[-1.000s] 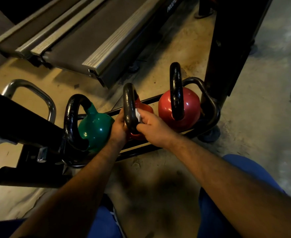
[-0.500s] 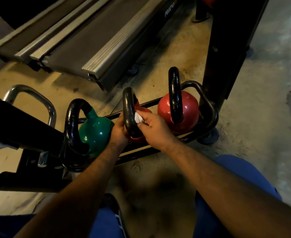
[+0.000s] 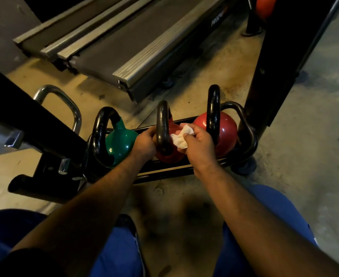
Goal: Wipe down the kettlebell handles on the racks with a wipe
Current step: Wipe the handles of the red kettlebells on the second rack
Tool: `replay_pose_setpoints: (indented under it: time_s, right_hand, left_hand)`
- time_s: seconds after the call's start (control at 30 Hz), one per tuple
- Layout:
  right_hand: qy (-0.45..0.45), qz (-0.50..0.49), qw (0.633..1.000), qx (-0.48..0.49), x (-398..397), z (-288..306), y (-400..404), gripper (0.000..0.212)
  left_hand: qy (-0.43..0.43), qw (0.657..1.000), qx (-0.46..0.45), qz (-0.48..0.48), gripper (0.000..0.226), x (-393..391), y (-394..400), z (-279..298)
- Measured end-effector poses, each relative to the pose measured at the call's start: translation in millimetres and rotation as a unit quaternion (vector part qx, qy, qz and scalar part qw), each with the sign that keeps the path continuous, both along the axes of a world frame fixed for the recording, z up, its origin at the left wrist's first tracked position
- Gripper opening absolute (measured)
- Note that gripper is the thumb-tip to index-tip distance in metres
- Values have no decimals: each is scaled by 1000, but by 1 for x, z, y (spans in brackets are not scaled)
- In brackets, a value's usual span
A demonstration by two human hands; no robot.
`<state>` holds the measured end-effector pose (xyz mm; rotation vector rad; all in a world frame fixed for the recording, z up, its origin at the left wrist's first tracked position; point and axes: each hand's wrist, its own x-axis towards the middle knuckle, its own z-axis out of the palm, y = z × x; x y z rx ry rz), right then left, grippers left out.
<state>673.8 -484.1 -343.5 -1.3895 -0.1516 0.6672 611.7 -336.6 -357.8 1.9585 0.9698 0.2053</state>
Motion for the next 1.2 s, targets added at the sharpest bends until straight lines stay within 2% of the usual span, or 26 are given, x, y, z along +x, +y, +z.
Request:
replay_pose_setpoints:
  time_s: [0.13, 0.2, 0.33, 0.4, 0.57, 0.7, 0.8, 0.93, 1.07, 1.13, 1.2]
  right_hand:
    - [3, 16, 1000, 12, 2, 12, -10, 36]
    - [-19, 26, 999, 18, 0, 18, -11, 37]
    - [-97, 2, 995, 13, -1, 31, -10, 32]
    - [-124, -9, 992, 15, 4, 41, -15, 27]
    - [-191, -24, 981, 8, 32, 68, -33, 31]
    - [-213, -22, 977, -18, 59, 82, -45, 32]
    - [-223, 1, 974, -36, 70, 91, -52, 29]
    - [-252, 32, 964, -73, 77, 95, -49, 22]
    - [-352, 78, 921, -151, 80, 86, -47, 25]
    - [-459, 93, 864, -183, 82, 82, -50, 25]
    - [-572, 130, 780, -219, 85, 76, -52, 26]
  left_hand:
    - [17, 995, 88, 39, 31, -7, 2, 13]
    - [22, 990, 131, 56, 34, -7, -1, 25]
    - [13, 985, 157, 74, 36, -4, -10, 51]
    - [7, 984, 167, 68, 38, -3, -14, 61]
    - [-15, 980, 194, 32, 37, 5, -27, 83]
    - [-37, 966, 256, -26, 38, 23, -42, 89]
    - [-53, 966, 245, -54, 39, 38, -51, 83]
    - [-72, 979, 188, -39, 36, 60, -64, 78]
    - [-84, 990, 113, -16, 34, 72, -63, 61]
    - [-93, 992, 90, -3, 34, 73, -67, 53]
    - [-109, 991, 72, 3, 34, 76, -72, 44]
